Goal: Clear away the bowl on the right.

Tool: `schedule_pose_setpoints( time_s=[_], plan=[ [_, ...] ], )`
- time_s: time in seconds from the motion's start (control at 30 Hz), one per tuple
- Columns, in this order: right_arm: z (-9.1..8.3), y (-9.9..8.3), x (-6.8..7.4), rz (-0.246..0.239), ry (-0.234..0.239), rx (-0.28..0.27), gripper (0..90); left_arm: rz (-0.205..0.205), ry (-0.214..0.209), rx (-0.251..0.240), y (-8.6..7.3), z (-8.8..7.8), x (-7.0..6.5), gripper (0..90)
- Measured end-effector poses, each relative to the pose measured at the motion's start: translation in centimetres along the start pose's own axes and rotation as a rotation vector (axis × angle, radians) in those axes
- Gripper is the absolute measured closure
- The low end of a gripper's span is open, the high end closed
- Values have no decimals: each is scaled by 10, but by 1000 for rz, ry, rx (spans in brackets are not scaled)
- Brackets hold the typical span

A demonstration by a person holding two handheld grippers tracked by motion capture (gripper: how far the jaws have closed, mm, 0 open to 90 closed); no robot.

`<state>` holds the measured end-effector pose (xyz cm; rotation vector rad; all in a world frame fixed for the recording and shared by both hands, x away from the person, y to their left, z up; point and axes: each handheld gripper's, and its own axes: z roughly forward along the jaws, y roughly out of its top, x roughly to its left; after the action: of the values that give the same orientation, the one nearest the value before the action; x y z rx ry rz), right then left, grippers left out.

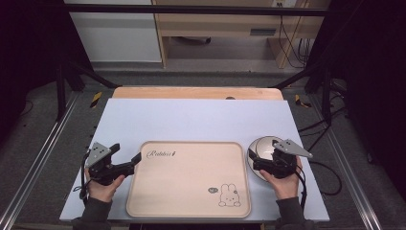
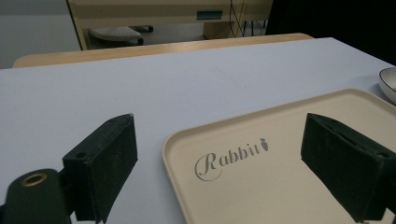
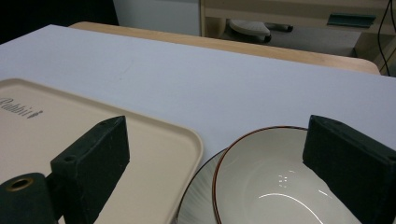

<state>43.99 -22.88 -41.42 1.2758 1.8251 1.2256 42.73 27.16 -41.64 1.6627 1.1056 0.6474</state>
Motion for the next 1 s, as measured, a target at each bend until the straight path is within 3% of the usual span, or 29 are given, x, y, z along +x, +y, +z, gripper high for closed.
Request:
schedule_pose_setpoints(
  time_s=[0.57, 1.0],
  plan=[
    [-5, 9, -5, 14, -30, 10, 93, -11, 10, 21, -4, 2, 6, 121],
    [-11, 17, -21, 39, -54, 14, 115, -15, 13, 25, -5, 2, 7, 122]
  ],
)
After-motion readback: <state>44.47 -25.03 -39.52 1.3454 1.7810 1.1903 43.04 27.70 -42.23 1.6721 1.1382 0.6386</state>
